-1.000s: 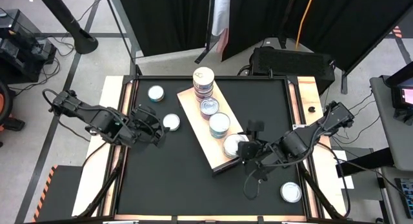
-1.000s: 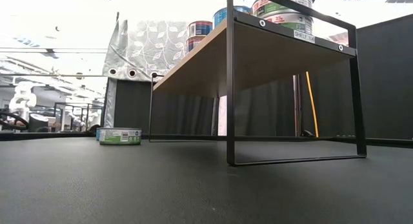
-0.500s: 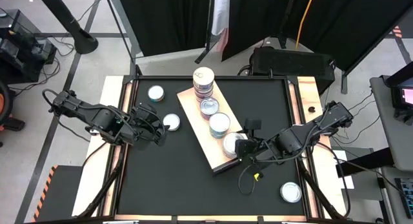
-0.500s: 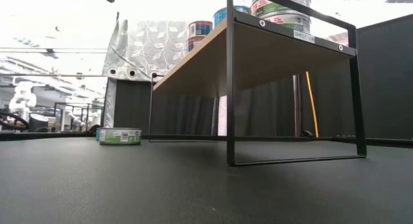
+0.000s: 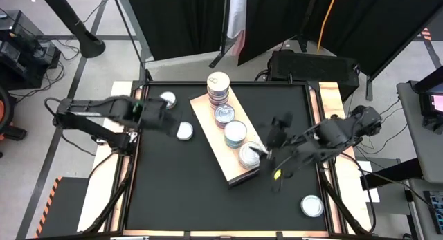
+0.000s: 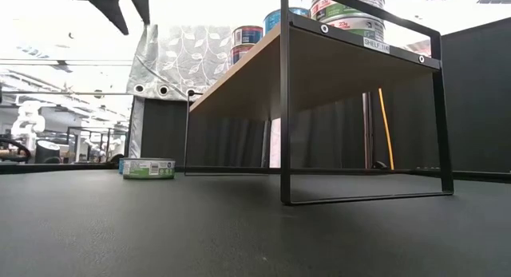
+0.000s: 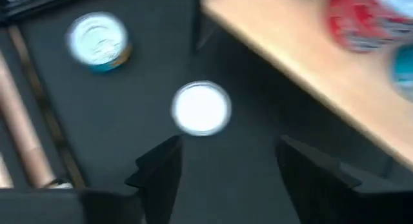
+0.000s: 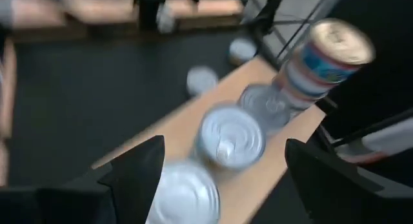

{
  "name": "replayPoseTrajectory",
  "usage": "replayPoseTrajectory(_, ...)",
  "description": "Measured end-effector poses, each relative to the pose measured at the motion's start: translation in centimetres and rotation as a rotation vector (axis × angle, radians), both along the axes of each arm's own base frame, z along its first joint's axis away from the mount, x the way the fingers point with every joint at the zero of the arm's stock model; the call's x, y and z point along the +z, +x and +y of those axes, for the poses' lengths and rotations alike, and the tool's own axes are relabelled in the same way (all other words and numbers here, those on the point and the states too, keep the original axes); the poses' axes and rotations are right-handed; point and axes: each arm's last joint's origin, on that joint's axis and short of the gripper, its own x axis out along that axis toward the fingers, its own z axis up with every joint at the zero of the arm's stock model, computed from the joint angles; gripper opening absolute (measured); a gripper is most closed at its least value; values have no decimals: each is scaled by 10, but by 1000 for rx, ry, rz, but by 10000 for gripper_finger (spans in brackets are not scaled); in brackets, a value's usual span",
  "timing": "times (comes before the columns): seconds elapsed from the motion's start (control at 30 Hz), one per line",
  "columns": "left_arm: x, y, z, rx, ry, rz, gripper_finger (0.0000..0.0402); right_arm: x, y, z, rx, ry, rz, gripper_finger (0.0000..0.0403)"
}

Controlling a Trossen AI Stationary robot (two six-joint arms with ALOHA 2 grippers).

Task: Stack canned seafood by type on shelf
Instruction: Stack the yellow-blue tuna can on top of the stacked yellow-blue tuna can on the shelf

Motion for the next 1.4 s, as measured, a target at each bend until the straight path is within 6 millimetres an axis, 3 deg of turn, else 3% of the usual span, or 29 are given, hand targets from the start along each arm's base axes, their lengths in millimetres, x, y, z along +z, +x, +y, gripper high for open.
replayPoseTrajectory(0.13, -6, -3, 43, 36, -15, 95, 192, 24, -8, -5, -101, 134, -147, 312)
replayPoseTrajectory(0.27, -23, -13, 87, 60, -58, 175, 124, 30, -10, -6, -151, 215, -201, 312)
replayPoseTrajectory(0.5, -77, -37, 145, 95, -228, 129, 25, 30, -9, -7, -238, 327, -249, 312)
replayPoseTrajectory(0.63, -107, -56, 168, 184, -254, 78, 5, 30, -10, -14, -265, 325, -241, 312)
replayPoseTrajectory(0.8, -134, -76, 185, 292, -241, 48, 6, 32, -15, -32, -280, 253, -194, 312)
replayPoseTrajectory(1.03, -156, -81, 199, 323, -181, 5, 2, 38, -21, -61, -277, 247, -151, 312)
replayPoseTrajectory(1.4, -188, -78, 208, 273, -231, 143, 1, 39, -21, -70, -280, 226, -135, 312)
